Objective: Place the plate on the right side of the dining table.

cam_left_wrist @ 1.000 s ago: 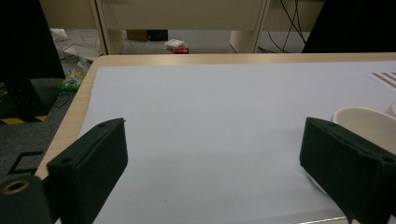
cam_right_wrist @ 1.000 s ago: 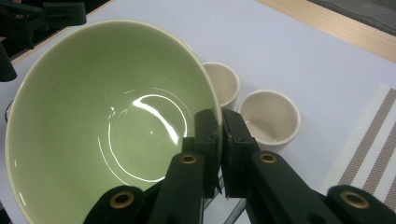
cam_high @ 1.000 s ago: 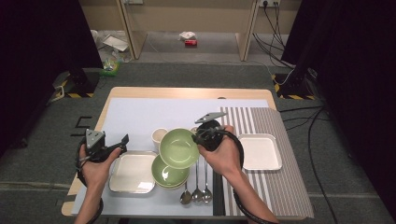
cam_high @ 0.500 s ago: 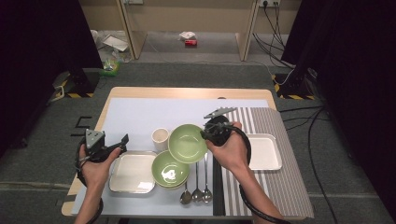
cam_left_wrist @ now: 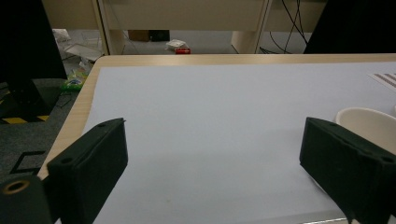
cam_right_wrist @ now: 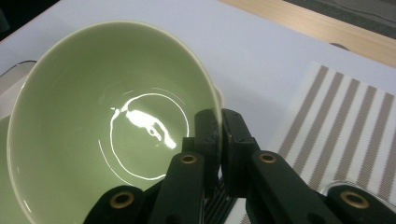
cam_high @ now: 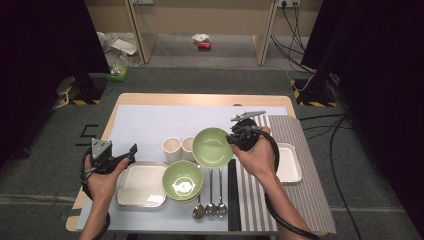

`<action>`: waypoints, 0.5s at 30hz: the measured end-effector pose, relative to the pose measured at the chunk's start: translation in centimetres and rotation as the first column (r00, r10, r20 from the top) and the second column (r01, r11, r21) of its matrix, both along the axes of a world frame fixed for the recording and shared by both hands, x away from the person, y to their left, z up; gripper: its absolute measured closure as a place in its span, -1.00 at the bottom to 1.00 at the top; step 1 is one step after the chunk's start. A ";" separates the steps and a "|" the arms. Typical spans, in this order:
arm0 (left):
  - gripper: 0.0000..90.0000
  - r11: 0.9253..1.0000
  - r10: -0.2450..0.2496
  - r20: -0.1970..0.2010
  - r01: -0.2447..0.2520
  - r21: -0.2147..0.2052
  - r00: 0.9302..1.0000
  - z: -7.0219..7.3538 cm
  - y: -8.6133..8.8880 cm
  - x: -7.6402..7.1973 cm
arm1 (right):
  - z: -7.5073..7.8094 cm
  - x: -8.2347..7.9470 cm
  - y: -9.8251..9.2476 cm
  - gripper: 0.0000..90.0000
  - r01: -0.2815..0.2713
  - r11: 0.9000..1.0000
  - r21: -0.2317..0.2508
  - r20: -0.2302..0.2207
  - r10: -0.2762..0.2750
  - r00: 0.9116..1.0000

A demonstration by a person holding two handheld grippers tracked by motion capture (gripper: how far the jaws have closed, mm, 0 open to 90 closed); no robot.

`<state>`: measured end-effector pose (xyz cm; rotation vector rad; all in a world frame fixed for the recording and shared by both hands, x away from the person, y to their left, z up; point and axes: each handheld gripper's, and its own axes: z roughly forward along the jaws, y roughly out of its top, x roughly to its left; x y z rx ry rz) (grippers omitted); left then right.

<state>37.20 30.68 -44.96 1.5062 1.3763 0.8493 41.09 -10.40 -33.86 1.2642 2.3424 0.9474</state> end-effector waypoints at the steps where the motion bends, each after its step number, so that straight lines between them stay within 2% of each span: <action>1: -0.85 1.000 0.000 0.000 0.000 0.000 1.000 0.0 0.0 0.0 | 0.0 0.1 -0.3 0.93 0.009 1.000 0.001 0.001 -0.009 1.000; 15: -0.85 1.000 0.003 -0.001 -0.003 -0.004 1.000 -0.1 0.0 0.0 | 0.1 1.1 -4.5 0.93 0.108 0.994 -0.004 -0.013 -0.108 0.994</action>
